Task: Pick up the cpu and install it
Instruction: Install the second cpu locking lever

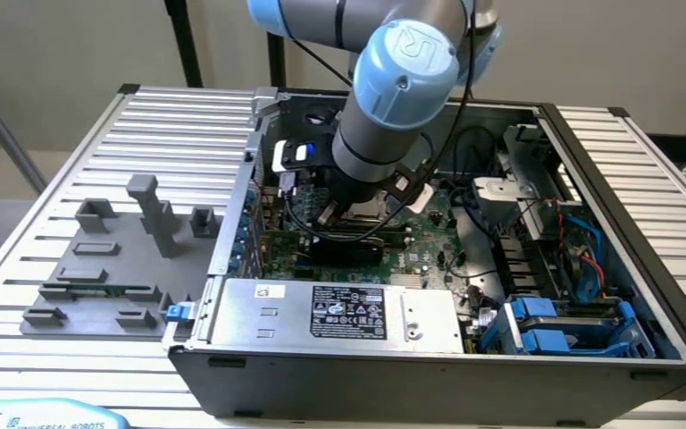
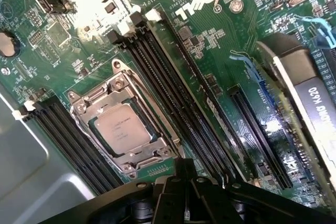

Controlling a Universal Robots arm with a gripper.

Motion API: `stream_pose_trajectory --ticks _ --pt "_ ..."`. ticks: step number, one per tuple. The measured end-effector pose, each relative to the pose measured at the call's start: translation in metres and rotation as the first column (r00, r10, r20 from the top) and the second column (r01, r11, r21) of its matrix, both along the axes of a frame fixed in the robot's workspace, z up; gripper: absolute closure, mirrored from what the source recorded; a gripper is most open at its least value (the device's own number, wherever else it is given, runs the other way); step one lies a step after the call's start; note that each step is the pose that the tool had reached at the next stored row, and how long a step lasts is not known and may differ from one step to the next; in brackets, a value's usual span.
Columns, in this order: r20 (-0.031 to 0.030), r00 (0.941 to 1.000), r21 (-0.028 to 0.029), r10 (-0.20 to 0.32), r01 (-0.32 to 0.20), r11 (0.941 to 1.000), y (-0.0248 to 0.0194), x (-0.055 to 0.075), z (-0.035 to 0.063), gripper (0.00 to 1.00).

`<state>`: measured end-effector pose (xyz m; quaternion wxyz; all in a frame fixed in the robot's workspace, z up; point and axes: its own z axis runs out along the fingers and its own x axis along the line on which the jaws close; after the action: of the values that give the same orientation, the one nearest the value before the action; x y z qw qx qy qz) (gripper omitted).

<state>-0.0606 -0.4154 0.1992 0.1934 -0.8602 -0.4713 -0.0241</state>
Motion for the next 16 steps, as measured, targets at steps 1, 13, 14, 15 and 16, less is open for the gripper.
stream_pose_trajectory --ticks 1,13,14,15,16 --pt "0.0001 1.0 0.0001 0.0 0.0 1.0 0.0007 -0.0001 -0.0008 0.89" --pt "0.0001 1.0 -0.0001 0.001 -0.001 1.0 0.0054 -0.0002 -0.0063 0.89" --pt "0.0001 1.0 0.0 0.001 -0.001 1.0 0.0059 -0.0002 -0.0068 0.89" --pt "0.0001 1.0 -0.0001 0.001 -0.001 1.0 0.0064 -0.0003 -0.0072 0.89" --pt "0.0001 1.0 -0.0003 0.001 -0.001 1.0 0.0068 -0.0004 -0.0077 0.89"
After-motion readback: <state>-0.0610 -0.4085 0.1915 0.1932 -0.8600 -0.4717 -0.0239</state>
